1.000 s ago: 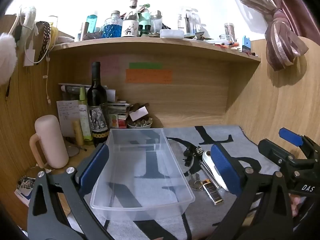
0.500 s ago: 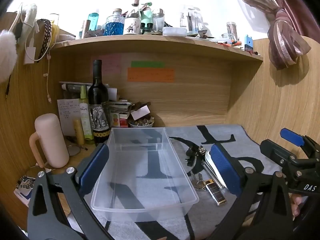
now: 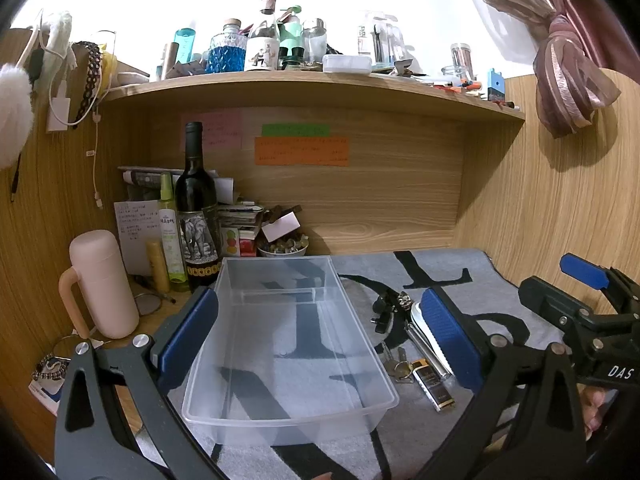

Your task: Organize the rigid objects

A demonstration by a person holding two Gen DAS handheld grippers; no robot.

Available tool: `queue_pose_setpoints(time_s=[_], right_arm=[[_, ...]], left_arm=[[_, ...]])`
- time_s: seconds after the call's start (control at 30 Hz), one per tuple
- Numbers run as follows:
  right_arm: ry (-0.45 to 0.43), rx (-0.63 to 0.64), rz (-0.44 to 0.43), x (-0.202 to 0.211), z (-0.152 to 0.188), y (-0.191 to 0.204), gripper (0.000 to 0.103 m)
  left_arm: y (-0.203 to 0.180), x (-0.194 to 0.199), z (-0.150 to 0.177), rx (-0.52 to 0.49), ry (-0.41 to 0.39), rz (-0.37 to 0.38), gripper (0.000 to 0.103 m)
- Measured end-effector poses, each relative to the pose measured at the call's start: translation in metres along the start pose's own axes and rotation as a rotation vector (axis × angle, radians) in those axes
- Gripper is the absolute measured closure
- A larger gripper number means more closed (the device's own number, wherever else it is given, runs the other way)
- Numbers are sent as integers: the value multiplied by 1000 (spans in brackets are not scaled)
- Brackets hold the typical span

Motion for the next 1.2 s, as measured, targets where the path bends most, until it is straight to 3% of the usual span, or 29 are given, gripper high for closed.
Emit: queue_pose_setpoints(time_s=[1.2], right_arm=[[-1, 8, -4, -1, 1, 3, 0]], left_arm=[[-5, 0, 0, -2, -3, 19, 0]])
Point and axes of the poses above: each gripper's, at about its wrist camera, not at the fingertips, and x roughly against the way its jaws point, y to its left, z to its underside, the point moved 1 cm from there along -x, roughly the way its jaws point, and after that the axes turned 14 degrees about -z, right-handed, at the moved point
